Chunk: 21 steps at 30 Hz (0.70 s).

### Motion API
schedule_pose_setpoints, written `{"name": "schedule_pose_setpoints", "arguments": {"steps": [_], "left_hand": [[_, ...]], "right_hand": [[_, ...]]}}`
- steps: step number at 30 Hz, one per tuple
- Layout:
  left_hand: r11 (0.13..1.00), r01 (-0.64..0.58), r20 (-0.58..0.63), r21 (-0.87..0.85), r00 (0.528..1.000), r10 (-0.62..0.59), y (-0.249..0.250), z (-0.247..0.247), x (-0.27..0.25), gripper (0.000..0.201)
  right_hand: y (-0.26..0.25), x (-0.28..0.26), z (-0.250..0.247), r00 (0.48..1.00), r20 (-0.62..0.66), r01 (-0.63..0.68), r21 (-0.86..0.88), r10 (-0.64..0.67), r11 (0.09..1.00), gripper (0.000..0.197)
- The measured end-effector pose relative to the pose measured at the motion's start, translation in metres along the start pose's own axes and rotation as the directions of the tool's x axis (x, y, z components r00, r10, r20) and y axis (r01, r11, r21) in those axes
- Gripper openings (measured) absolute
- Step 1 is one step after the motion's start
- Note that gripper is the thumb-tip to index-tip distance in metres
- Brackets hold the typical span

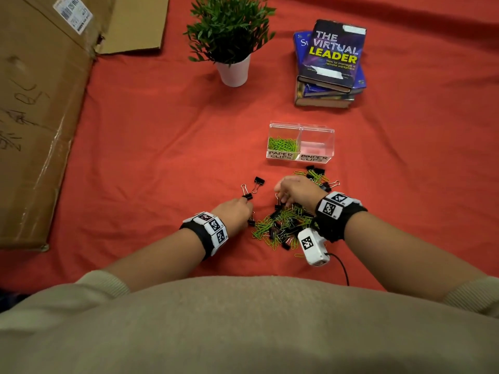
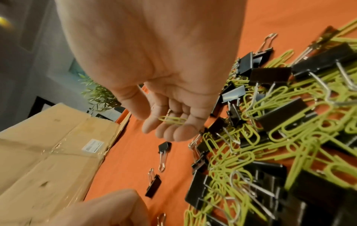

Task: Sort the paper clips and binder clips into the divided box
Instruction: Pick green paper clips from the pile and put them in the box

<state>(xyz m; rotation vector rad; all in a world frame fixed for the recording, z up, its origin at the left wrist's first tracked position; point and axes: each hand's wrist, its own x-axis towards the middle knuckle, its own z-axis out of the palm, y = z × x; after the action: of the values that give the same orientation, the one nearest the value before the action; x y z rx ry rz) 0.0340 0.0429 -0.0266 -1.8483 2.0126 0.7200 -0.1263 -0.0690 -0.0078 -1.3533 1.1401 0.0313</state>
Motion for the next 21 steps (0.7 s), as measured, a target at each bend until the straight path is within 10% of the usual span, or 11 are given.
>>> {"name": "schedule_pose_setpoints", "arguments": {"steps": [4, 11, 18, 21], "left_hand": [[0.966, 0.049, -0.012, -0.254, 0.998, -0.054, -0.012, -0.002, 0.002, 0.021], [0.641, 0.021, -0.095, -0.767, 0.985, -0.146, -0.032, -0.012, 0.004, 0.019], [0.368, 0.145, 0.067, -0.918, 0.974, -0.216, -0.024, -0.017, 0.010, 0.031], [0.388, 0.185, 0.101, -0.903, 0.969, -0.226, -0.017, -0.014, 0.011, 0.032]], "right_hand": [[0.004, -0.003, 0.017, 0.992, 0.106, 0.105, -0.375, -0.070, 0.921, 0.010], [0.018, -0.002, 0.046, 0.910, 0.370, 0.414, -0.789, -0.188, 0.454, 0.055], [0.019, -0.001, 0.049, 0.918, 0.351, 0.396, -0.798, -0.183, 0.454, 0.030], [0.018, 0.001, 0.046, 0.938, 0.307, 0.345, -0.784, -0.160, 0.516, 0.025]]}}
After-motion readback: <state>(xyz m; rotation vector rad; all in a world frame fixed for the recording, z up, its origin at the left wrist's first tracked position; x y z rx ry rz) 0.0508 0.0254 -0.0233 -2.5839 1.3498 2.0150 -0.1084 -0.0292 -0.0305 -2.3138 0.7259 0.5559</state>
